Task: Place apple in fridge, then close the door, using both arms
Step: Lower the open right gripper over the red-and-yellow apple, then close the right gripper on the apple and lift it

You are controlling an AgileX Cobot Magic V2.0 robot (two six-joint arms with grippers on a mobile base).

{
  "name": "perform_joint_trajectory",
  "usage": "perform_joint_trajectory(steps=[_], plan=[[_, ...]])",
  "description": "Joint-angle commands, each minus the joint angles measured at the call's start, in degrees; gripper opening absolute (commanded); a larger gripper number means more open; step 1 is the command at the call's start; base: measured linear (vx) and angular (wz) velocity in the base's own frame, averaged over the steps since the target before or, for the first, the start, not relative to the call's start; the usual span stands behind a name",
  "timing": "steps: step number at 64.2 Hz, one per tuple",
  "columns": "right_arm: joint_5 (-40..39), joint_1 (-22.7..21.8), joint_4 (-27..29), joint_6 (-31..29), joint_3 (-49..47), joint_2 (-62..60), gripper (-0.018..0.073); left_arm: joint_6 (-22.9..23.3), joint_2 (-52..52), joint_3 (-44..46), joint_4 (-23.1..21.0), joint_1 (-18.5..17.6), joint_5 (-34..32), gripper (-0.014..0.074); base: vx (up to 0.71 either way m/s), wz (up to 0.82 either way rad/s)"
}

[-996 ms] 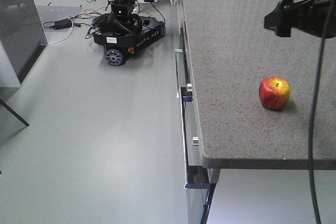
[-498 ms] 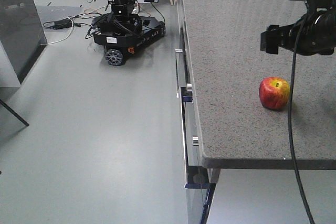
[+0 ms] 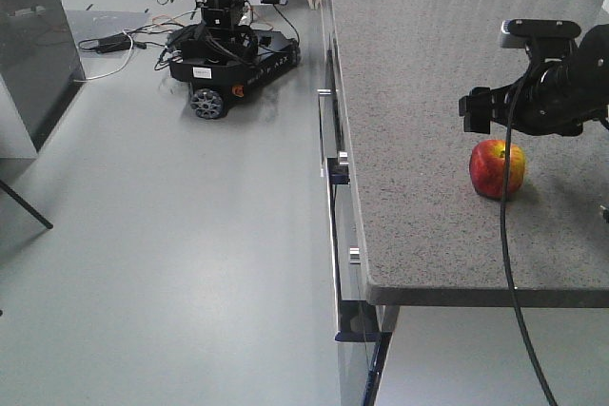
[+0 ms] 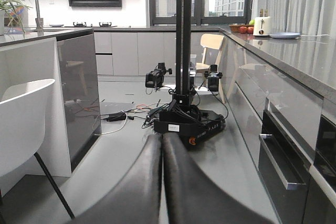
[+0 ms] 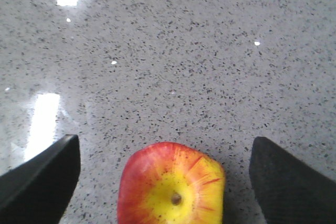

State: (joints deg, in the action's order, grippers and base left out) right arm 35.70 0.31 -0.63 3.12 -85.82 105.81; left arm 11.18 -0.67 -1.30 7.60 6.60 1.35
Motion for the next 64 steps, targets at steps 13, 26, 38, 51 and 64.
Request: perform_joint_trajectory(steps=[13,26,38,51,64], plan=[[-2.25,-0.31,-3.53,1.89,-1.94,-0.58,0.0609,0.01,-0.33,-1.59,0.00,-0.36,-4.27,-0.0005,0.00,0.00],[-1.29,-0.31,-3.77,1.89,-1.94,1.75,0.0604,0.01,-0.33,-1.59,0.00,-0.36,-4.27,-0.0005,0.00,0.00],[0.18,-0.31,-3.72,1.89,-1.94,3.53,0.0597,0.01,-0.33,-1.59,0.00,-0.36,-4.27,-0.0005,0.00,0.00],[0.17,-0.31,-4.07,1.89,-1.94,3.85,0.0567,0.01,-0.33,-1.59,0.00,-0.36,-4.27,-0.0005,0.00,0.00],[0.37,-0.31,-4.02,1.89,-2.08,3.46,0.0414,0.01,-0.33,-1.59,0.00,-0.36,-4.27,-0.0005,0.00,0.00]])
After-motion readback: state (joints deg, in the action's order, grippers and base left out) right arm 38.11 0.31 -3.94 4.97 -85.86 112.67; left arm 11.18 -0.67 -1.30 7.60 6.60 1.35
